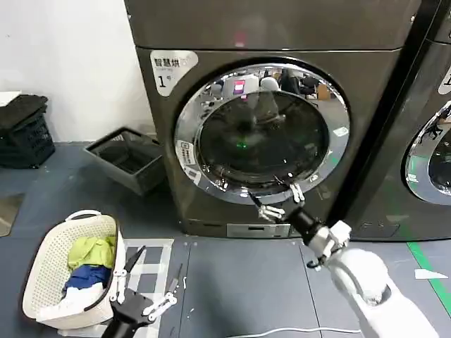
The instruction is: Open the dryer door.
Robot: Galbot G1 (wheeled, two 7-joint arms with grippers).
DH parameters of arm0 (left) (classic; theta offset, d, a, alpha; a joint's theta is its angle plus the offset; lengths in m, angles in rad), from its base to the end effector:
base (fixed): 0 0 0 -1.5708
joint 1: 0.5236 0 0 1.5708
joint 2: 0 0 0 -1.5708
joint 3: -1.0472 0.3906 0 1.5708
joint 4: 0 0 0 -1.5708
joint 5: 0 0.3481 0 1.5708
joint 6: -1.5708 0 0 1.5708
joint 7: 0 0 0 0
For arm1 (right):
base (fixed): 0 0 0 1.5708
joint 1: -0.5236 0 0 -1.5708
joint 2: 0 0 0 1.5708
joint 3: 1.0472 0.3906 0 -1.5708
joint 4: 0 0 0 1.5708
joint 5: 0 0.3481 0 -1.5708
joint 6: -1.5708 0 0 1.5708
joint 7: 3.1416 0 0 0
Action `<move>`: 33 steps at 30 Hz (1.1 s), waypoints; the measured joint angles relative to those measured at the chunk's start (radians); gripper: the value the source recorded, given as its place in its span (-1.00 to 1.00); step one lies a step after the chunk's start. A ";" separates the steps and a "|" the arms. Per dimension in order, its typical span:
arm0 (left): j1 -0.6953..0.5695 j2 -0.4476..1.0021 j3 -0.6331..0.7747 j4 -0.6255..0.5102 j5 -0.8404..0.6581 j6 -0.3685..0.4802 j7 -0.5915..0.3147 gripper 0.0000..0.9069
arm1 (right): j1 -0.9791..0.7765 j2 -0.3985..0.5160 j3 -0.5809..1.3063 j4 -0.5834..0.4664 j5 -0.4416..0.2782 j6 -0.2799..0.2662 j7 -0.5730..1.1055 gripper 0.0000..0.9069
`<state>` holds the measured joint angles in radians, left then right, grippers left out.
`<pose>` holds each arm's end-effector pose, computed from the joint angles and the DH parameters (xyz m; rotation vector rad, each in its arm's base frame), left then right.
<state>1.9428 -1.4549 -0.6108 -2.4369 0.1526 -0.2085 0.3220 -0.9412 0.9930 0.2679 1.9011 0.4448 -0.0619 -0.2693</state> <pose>0.0449 0.0340 -0.2518 0.5735 2.9125 0.4714 0.3462 -0.0819 -0.2428 -0.9330 2.7953 -0.2167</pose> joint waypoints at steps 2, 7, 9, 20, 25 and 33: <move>0.006 -0.003 -0.003 -0.004 0.000 0.000 0.003 1.00 | 0.036 0.000 -0.024 -0.034 0.018 0.013 -0.024 1.00; 0.013 -0.008 -0.011 -0.008 0.000 -0.001 0.005 1.00 | 0.117 0.005 -0.083 -0.117 0.041 0.052 -0.073 1.00; 0.015 -0.010 -0.014 -0.008 0.000 -0.003 0.005 1.00 | 0.145 0.010 -0.103 -0.147 0.046 0.054 -0.082 1.00; 0.028 -0.022 -0.015 -0.012 0.012 -0.016 0.008 1.00 | 0.281 0.045 -0.212 -0.259 0.060 0.054 -0.090 1.00; 0.036 -0.026 -0.014 -0.024 0.014 -0.020 0.008 1.00 | 0.337 0.068 -0.251 -0.300 0.057 0.054 -0.090 1.00; 0.042 -0.028 -0.015 -0.033 0.020 -0.022 0.009 1.00 | 0.415 0.111 -0.309 -0.362 0.054 0.055 -0.090 1.00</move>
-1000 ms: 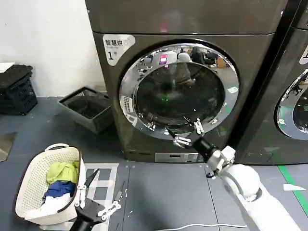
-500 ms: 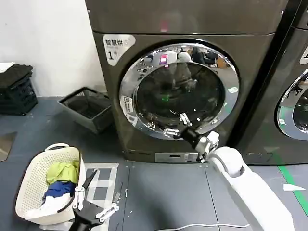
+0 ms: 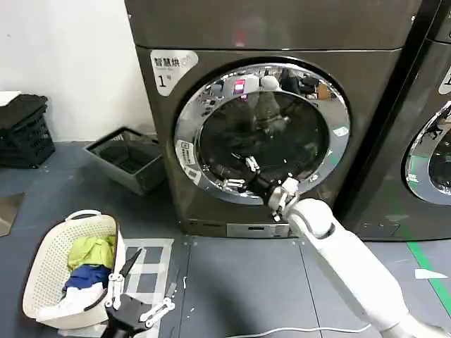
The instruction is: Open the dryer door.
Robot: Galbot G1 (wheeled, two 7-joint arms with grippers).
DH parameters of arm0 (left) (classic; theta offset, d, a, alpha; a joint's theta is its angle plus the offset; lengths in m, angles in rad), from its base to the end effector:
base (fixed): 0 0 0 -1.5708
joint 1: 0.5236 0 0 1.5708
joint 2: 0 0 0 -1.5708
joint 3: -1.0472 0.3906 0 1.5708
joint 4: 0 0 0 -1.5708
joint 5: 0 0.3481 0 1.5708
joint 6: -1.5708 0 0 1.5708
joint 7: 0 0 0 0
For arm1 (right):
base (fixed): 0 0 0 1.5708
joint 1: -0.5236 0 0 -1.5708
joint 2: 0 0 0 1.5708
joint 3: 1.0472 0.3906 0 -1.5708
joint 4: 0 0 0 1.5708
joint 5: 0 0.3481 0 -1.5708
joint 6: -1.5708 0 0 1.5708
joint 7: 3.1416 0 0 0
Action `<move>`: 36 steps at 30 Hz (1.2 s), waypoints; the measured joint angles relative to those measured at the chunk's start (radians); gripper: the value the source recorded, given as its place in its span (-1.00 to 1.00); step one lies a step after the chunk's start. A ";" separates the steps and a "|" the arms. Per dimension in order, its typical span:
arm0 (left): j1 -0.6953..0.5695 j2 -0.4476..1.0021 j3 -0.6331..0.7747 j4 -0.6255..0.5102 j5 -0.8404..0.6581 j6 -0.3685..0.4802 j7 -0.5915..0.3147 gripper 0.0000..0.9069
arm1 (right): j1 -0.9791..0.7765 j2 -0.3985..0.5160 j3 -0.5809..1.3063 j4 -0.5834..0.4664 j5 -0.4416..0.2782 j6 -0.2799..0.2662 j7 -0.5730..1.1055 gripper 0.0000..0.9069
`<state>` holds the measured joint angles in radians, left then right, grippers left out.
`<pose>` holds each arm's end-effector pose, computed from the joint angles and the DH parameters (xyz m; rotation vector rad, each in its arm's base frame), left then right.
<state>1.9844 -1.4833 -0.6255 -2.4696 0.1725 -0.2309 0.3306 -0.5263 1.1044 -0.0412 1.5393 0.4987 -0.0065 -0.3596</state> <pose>0.0343 0.0323 -0.2423 0.5541 2.9053 0.4960 0.4751 -0.0142 -0.2375 -1.1951 2.6899 -0.2073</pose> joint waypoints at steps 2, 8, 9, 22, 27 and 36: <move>0.001 -0.001 0.000 0.000 0.001 -0.001 0.000 1.00 | 0.014 0.009 -0.012 -0.015 -0.001 0.001 -0.001 1.00; 0.005 -0.002 -0.007 -0.002 0.003 -0.005 0.000 1.00 | 0.057 0.038 -0.047 -0.060 -0.002 0.007 -0.002 1.00; 0.005 -0.002 -0.008 -0.002 0.003 -0.005 0.000 1.00 | 0.064 0.042 -0.052 -0.068 -0.003 0.008 -0.002 1.00; 0.007 -0.001 -0.015 0.005 -0.002 -0.015 0.000 1.00 | 0.135 0.107 -0.108 -0.167 -0.008 0.011 -0.007 1.00; 0.006 -0.001 -0.019 0.008 -0.005 -0.016 0.000 1.00 | 0.152 0.127 -0.123 -0.189 -0.008 0.011 -0.018 1.00; 0.000 0.004 -0.039 0.012 -0.026 -0.016 0.000 1.00 | 0.154 0.121 -0.134 -0.179 -0.009 0.022 -0.083 1.00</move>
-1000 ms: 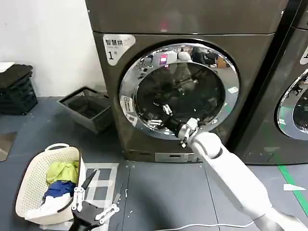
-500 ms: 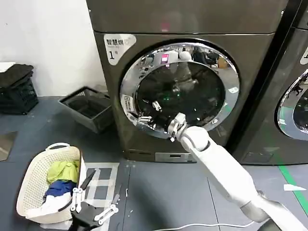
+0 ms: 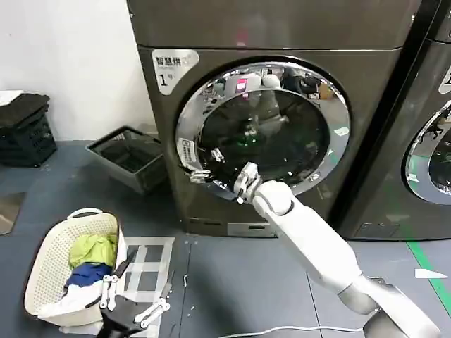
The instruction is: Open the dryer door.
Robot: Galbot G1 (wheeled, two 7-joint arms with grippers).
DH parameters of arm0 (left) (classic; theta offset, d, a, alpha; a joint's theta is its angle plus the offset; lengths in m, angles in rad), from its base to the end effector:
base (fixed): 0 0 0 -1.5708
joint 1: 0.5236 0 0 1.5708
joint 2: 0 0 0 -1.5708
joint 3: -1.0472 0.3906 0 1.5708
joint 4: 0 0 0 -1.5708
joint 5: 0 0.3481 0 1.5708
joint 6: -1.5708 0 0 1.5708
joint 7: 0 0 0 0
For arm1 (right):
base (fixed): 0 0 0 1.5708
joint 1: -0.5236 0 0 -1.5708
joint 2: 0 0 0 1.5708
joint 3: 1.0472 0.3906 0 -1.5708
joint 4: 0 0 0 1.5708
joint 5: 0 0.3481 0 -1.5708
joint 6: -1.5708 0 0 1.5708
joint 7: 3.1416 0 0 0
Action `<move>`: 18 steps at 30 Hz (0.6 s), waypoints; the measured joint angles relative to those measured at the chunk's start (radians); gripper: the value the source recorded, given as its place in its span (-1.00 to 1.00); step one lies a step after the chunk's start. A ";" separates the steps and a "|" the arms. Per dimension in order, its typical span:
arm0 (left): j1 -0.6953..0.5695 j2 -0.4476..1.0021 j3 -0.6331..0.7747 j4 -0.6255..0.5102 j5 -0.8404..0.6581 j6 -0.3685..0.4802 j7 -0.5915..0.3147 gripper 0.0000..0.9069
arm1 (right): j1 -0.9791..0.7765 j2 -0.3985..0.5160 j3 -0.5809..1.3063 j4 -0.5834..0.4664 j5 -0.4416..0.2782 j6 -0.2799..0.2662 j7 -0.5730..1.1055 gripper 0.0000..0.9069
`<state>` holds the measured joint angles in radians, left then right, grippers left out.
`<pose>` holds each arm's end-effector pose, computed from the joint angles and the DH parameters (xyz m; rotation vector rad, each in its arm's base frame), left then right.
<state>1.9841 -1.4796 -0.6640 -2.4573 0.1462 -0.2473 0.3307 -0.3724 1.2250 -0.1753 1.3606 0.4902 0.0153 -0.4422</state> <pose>0.0343 0.0417 -0.2452 0.5271 2.9050 0.5093 0.5222 0.0491 -0.2354 -1.4010 2.6074 -0.2346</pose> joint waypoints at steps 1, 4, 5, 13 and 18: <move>-0.001 0.001 -0.001 0.001 -0.001 0.001 0.000 1.00 | -0.003 -0.005 0.000 0.005 -0.002 0.006 -0.011 1.00; -0.005 0.002 -0.004 0.005 -0.004 0.003 0.000 1.00 | -0.012 -0.023 0.000 0.023 -0.009 0.022 -0.047 1.00; -0.008 0.003 -0.005 0.007 -0.004 0.004 0.000 1.00 | -0.015 -0.031 0.000 0.030 -0.009 0.031 -0.058 1.00; -0.023 0.009 -0.011 0.016 -0.015 0.016 0.004 1.00 | -0.033 -0.111 -0.020 0.078 -0.012 0.134 -0.123 1.00; -0.036 0.020 -0.030 0.026 -0.037 0.030 0.005 1.00 | -0.035 -0.163 -0.026 0.088 0.051 0.205 -0.200 1.00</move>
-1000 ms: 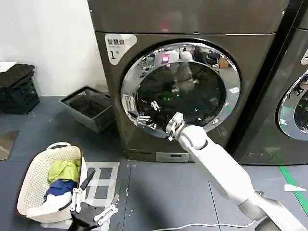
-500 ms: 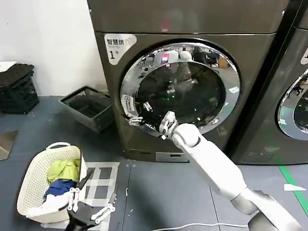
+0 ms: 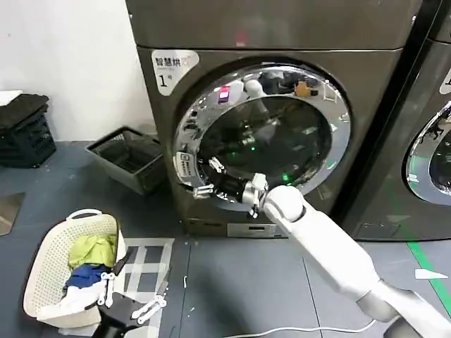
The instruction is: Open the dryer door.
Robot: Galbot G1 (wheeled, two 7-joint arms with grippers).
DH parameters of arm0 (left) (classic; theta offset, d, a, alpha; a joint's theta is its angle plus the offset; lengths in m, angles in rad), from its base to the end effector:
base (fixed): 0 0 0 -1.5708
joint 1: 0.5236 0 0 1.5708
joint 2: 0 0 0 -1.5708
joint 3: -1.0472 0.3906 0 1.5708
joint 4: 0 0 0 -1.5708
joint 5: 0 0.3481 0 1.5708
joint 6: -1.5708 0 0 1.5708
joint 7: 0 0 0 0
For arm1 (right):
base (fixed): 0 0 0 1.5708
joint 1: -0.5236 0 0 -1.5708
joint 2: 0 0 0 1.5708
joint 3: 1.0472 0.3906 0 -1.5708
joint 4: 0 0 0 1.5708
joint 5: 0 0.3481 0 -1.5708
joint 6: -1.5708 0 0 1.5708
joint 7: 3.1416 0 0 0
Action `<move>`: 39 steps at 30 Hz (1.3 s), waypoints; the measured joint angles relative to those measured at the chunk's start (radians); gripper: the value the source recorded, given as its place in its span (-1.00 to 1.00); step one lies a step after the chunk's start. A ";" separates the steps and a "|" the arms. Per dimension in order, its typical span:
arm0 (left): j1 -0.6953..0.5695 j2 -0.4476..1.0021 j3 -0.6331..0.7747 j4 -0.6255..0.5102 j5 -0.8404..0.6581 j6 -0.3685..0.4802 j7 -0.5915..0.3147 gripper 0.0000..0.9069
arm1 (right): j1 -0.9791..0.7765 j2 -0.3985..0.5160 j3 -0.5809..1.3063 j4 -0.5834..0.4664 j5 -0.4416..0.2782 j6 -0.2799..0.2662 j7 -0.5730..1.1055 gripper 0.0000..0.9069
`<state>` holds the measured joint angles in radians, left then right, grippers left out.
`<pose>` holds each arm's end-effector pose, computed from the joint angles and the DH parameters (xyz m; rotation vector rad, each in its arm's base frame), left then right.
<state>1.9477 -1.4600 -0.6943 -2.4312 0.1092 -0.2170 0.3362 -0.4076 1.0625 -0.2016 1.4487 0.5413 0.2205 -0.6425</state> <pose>0.0436 0.0523 -0.2509 0.5149 2.9255 0.5080 0.4998 -0.0105 -0.2386 -1.5895 2.3207 -0.3396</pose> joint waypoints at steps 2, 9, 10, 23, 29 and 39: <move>-0.008 0.008 -0.013 0.006 -0.013 0.011 0.001 1.00 | -0.001 -0.015 0.003 0.000 0.004 0.010 -0.044 1.00; -0.057 0.039 -0.066 0.025 -0.089 0.077 0.011 1.00 | -0.028 -0.063 0.042 0.026 0.033 0.031 -0.222 1.00; -0.066 0.045 -0.075 0.027 -0.101 0.088 0.013 1.00 | -0.032 -0.068 0.051 0.029 0.039 0.032 -0.249 1.00; -0.178 0.176 -0.189 0.085 -0.238 0.128 0.031 1.00 | -0.099 -0.130 0.163 0.096 0.096 0.072 -0.503 1.00; -0.230 0.284 -0.217 0.142 -0.281 0.073 0.052 1.00 | -0.160 -0.173 0.216 0.156 0.165 0.071 -0.601 1.00; -0.344 0.448 -0.172 0.246 -0.267 -0.003 0.060 1.00 | -0.293 -0.247 0.334 0.273 0.234 0.046 -0.710 1.00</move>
<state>1.6039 -1.0122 -0.8663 -2.1854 -0.1575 -0.2198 0.3964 -0.7011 0.8157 0.1322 1.7219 0.7754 0.2667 -1.3526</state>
